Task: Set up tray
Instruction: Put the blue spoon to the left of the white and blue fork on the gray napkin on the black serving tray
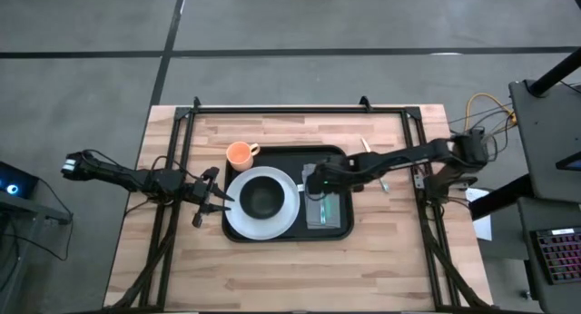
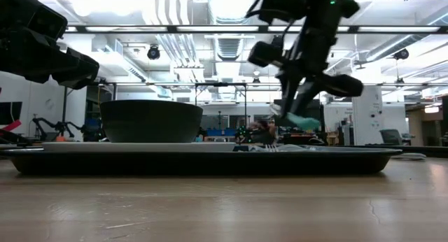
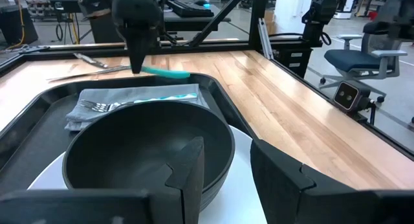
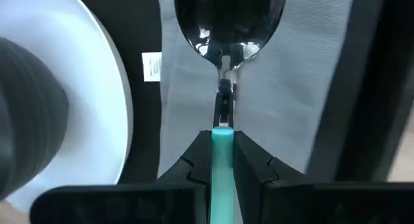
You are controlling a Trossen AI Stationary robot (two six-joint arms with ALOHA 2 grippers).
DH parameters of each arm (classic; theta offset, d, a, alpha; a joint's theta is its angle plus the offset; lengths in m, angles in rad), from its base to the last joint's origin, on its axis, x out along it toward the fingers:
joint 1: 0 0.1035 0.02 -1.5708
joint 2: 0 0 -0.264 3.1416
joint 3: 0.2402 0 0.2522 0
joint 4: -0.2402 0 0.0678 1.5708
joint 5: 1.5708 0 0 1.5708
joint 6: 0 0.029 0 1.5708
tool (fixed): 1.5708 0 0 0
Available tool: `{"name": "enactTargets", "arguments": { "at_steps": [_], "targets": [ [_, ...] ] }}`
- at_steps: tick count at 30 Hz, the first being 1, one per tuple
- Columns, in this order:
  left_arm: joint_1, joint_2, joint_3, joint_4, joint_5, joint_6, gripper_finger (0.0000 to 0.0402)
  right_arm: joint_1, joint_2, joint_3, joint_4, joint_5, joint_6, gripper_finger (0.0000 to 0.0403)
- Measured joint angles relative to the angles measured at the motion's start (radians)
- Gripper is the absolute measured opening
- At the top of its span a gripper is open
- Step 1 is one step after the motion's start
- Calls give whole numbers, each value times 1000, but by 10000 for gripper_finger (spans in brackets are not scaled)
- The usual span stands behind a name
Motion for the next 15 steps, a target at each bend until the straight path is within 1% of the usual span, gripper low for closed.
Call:
{"name": "enactTargets", "arguments": {
  "at_steps": [7,11,15],
  "targets": [
    [0,0,0,0,0,0,109,5,122,116,-5,-2,4,24],
    [0,0,0,0,0,0,109,4,171,152,-5,-2,9,24],
    [0,0,0,0,0,0,109,5,217,171,-6,-27,30,24]
  ]
}}
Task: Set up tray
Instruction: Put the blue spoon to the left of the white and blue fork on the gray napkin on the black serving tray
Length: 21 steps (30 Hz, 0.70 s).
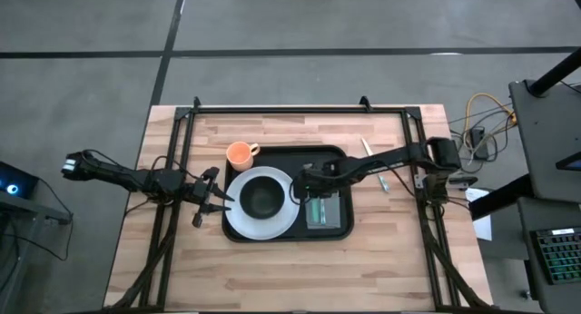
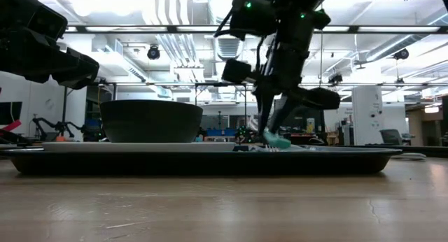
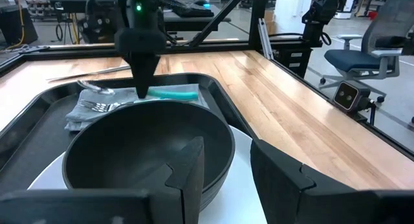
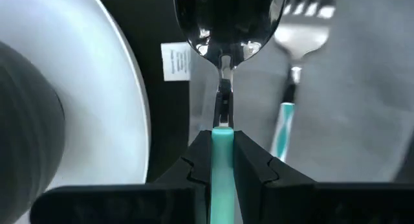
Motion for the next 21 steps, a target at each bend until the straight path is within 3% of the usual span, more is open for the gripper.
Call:
{"name": "enactTargets", "arguments": {
  "at_steps": [21],
  "targets": [
    [0,11,0,0,0,0,109,18,124,6,59,-55,80,39]
  ]
}}
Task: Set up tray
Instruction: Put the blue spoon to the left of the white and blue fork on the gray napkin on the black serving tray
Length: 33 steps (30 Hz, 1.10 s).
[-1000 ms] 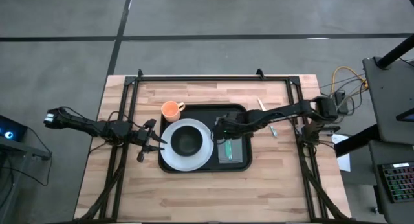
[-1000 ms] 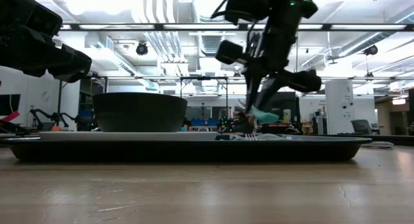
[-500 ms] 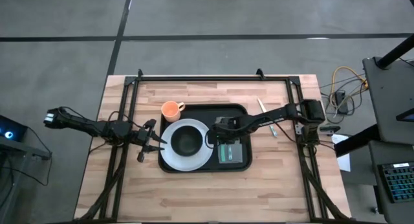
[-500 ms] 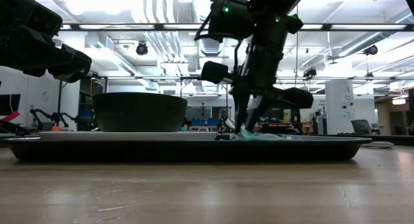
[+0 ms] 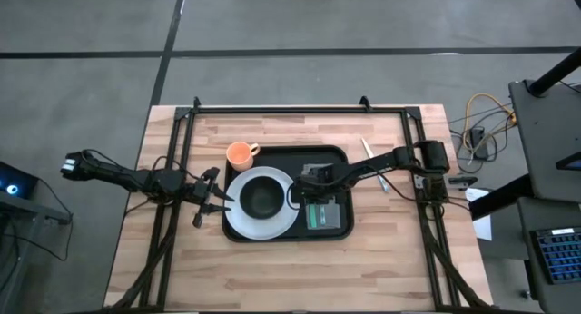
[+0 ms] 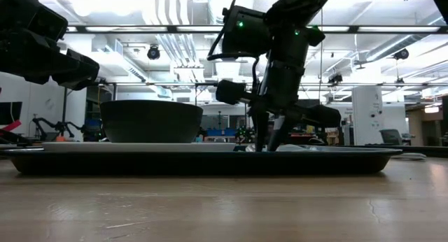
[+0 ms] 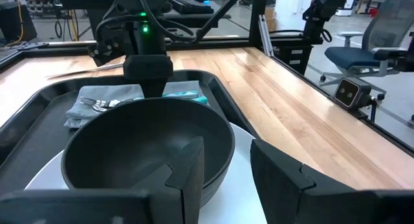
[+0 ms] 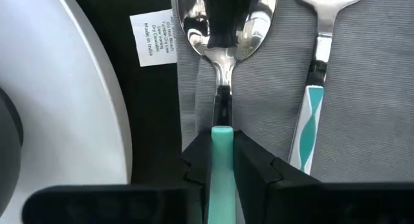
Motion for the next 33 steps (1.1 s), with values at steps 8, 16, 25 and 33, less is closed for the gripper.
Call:
{"name": "enactTargets", "arguments": {
  "at_steps": [8,16,25,33],
  "targets": [
    [0,0,0,0,0,0,109,1,-21,-5,-6,33,-1,43],
    [0,0,0,0,0,0,109,-3,-24,-4,-7,6,-27,86],
    [0,0,0,0,0,0,109,-17,-26,-1,-7,0,-52,146],
    [0,0,0,0,0,0,109,-27,-26,47,-14,6,-88,160]
  ]
}}
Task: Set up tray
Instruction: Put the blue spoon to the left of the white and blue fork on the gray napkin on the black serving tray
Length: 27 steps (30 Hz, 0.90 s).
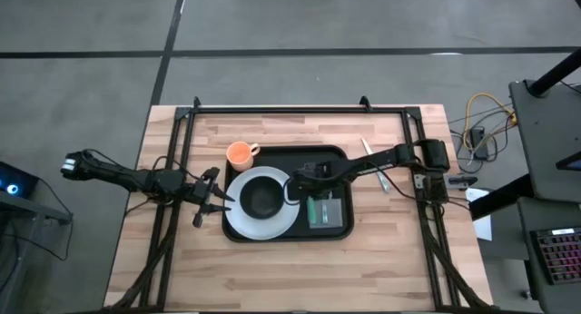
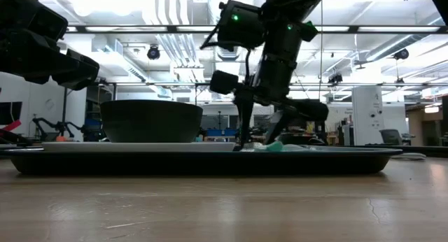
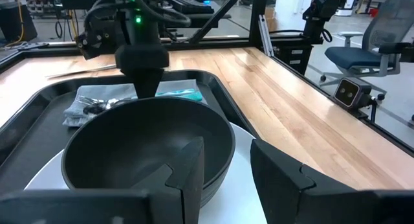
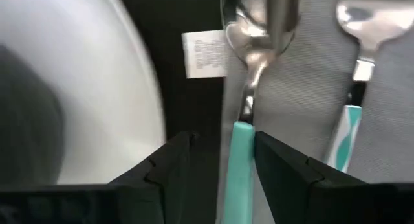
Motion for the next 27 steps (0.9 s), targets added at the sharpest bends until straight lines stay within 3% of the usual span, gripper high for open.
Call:
{"name": "enactTargets", "arguments": {
  "at_steps": [5,10,27],
  "targets": [
    [0,0,0,0,0,0,109,-2,0,56,-67,2,-45,148],
    [0,0,0,0,0,0,109,-2,-1,113,-205,70,-44,133],
    [0,0,0,0,0,0,109,39,14,124,-253,47,-332,123]
  ]
}}
